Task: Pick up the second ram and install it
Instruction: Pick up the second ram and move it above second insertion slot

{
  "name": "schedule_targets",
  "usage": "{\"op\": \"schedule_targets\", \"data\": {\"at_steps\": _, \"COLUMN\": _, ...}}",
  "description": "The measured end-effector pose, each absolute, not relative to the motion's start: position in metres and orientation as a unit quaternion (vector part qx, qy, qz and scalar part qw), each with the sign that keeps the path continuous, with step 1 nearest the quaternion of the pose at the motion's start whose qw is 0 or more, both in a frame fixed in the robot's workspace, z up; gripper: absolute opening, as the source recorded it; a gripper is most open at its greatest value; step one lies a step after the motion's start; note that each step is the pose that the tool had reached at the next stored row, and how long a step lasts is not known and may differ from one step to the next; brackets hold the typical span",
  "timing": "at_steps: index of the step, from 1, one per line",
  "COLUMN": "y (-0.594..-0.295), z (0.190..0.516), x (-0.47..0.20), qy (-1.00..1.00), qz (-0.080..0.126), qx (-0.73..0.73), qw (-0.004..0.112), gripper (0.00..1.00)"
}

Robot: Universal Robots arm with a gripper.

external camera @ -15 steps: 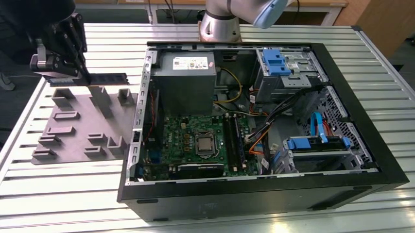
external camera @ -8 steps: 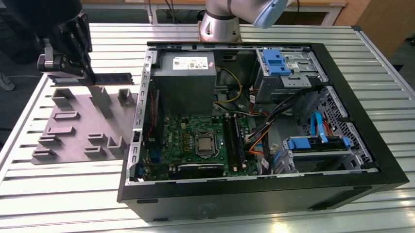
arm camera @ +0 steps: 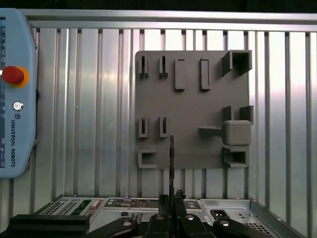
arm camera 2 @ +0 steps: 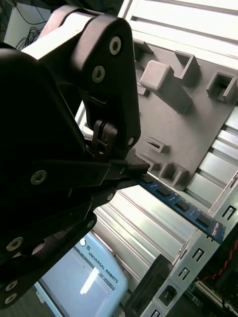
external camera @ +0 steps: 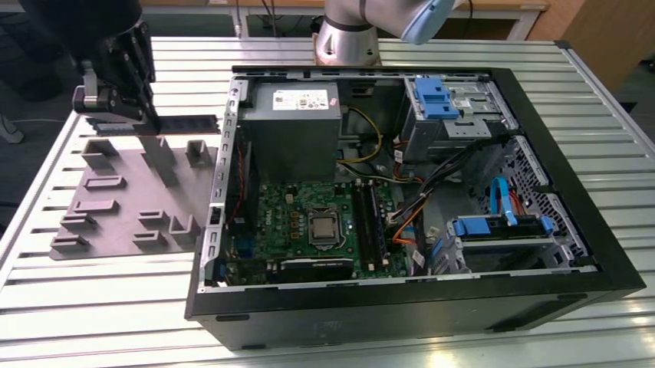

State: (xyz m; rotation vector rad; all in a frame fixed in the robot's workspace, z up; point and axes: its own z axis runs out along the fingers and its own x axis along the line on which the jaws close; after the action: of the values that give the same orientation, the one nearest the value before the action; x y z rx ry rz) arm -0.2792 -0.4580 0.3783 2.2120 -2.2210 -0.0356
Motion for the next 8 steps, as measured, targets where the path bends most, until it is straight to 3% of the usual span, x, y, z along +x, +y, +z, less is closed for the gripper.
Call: {"op": "schedule_targets", "data": {"at_steps": 8, "y": -0.4581, "z": 0.3783, "x": -0.2685, "qy": -0.708, "qz": -0.011, "qx": 0.706, "qw": 0.003, "gripper": 0.14}}
